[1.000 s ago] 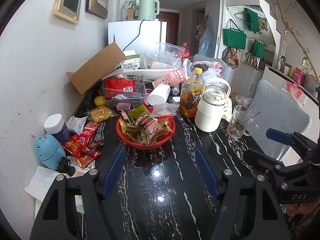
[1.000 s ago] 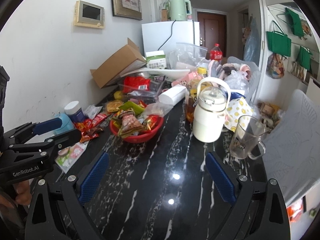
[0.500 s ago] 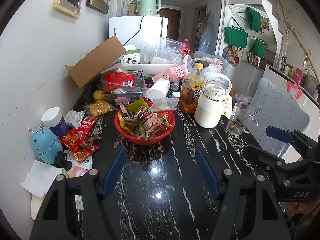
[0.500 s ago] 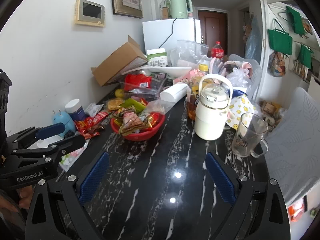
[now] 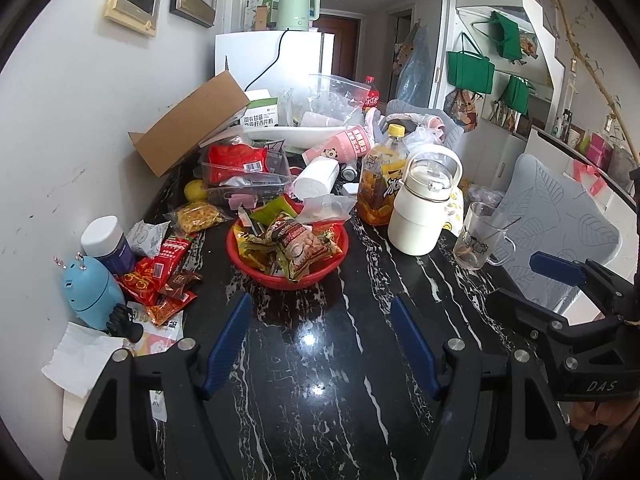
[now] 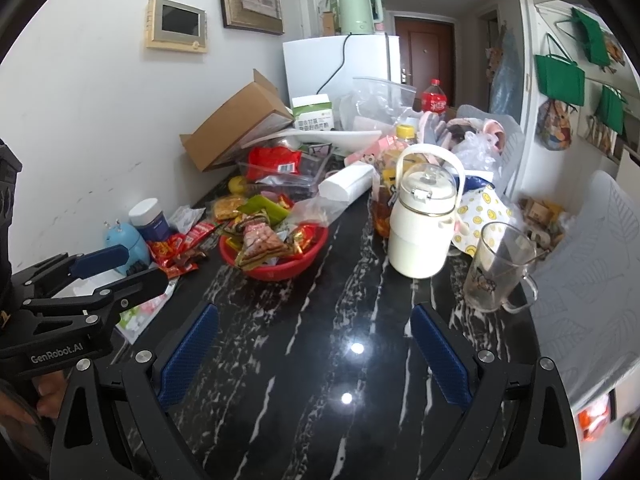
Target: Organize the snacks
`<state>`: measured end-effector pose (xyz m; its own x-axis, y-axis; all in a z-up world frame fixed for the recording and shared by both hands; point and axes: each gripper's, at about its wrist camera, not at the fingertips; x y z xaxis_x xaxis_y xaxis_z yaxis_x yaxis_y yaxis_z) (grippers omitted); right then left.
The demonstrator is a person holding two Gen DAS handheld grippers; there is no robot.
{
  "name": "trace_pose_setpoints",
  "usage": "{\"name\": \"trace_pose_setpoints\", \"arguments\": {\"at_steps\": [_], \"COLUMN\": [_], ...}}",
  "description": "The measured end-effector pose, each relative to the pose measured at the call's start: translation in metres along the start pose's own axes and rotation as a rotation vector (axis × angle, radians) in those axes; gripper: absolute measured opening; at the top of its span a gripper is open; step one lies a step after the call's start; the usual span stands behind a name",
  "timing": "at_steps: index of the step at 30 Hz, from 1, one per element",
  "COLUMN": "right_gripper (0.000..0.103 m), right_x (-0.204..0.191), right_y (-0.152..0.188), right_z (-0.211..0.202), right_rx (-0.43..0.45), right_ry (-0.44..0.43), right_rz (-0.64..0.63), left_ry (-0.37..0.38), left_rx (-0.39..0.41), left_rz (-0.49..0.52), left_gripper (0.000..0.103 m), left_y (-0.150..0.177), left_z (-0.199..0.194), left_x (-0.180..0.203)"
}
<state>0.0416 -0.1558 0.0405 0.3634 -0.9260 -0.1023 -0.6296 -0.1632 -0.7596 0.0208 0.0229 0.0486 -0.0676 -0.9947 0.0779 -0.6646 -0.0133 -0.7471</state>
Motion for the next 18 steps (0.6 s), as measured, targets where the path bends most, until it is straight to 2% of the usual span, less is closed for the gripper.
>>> {"name": "trace_pose_setpoints", "arguments": {"at_steps": [18], "right_gripper": [0.098], "right_x": [0.004], "right_y": [0.0022], "right_z": [-0.0021], "right_rx": [0.003], "right_ry": [0.011], "right_rz": [0.012], "left_ry": [-0.021], "left_rx": [-0.015], "left_rz": [0.004], "left_gripper": [0.071], "left_y": [-0.0021], "left_z": [0.0029], "left_x": [0.0003]}}
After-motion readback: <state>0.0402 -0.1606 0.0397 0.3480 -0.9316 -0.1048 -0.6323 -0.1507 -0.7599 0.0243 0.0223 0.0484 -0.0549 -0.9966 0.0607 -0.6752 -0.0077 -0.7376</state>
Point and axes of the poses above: each gripper's, at about its wrist camera, not at the fingertips, and z roughly the way its jaws point, x to its right, y to its underside, and after that the axes turned 3 degrees about -x, right-handed
